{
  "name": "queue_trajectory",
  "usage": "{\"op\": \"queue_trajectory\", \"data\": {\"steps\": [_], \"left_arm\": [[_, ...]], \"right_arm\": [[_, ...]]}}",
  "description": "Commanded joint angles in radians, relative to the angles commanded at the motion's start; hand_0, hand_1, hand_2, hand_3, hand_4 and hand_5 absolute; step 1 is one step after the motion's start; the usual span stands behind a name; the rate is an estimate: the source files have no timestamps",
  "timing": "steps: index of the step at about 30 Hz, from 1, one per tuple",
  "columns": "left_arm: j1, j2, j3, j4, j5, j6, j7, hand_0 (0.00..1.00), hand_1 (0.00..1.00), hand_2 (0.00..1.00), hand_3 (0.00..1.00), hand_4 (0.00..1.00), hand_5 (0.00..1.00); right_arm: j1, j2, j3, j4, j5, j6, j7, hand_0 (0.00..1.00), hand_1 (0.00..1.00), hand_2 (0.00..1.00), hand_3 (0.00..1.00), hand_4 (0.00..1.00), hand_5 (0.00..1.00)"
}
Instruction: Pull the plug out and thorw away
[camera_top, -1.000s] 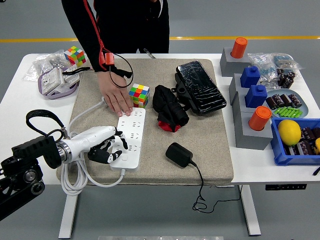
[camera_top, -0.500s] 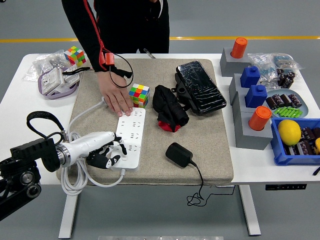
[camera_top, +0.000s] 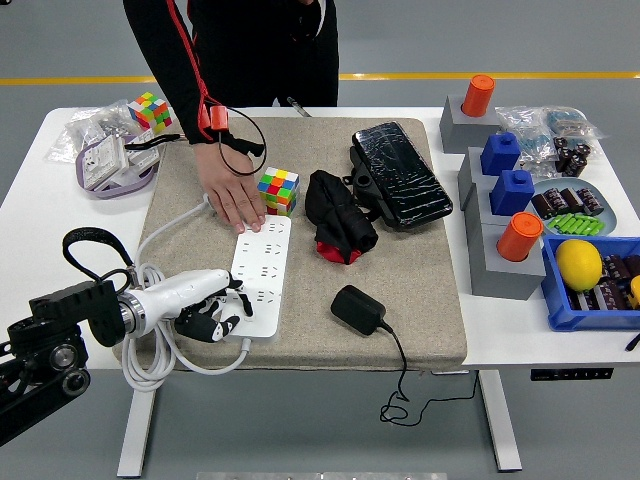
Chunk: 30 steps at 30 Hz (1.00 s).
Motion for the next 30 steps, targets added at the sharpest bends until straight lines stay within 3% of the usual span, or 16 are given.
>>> {"op": "queue_trajectory", "data": {"steps": [9,20,30], "left_arm": [[-0.007,0.003,-0.001,-0.004,-0.007,-0.013,0.015,0.023,0.002,0.066,0.584,0.488,0.002],[-0.036,-0.005,0.045,0.026,-0.016,-0.021,0.031,0.023,0.002,0.066,0.583,0.487,0.002],[-0.012,0.015,-0.075,-0.094,-0.038,-0.023,0.026,0.022,0.002,0.066,0.583,0.493,0.002]], "right_arm": [[0.001,0.0,0.0,0.001,0.001,0.0,0.0,0.641,0.678,0.688,0.608,0.998,0.487],[0.002,0.0,-0.003,0.0,0.001,0.0,0.0,0.641,0.678,0.687,0.608,0.998,0.486],[0.001,-0.001,-0.002,0.0,0.0,0.0,0.0,0.641,0.678,0.687,0.608,0.998,0.487]]}}
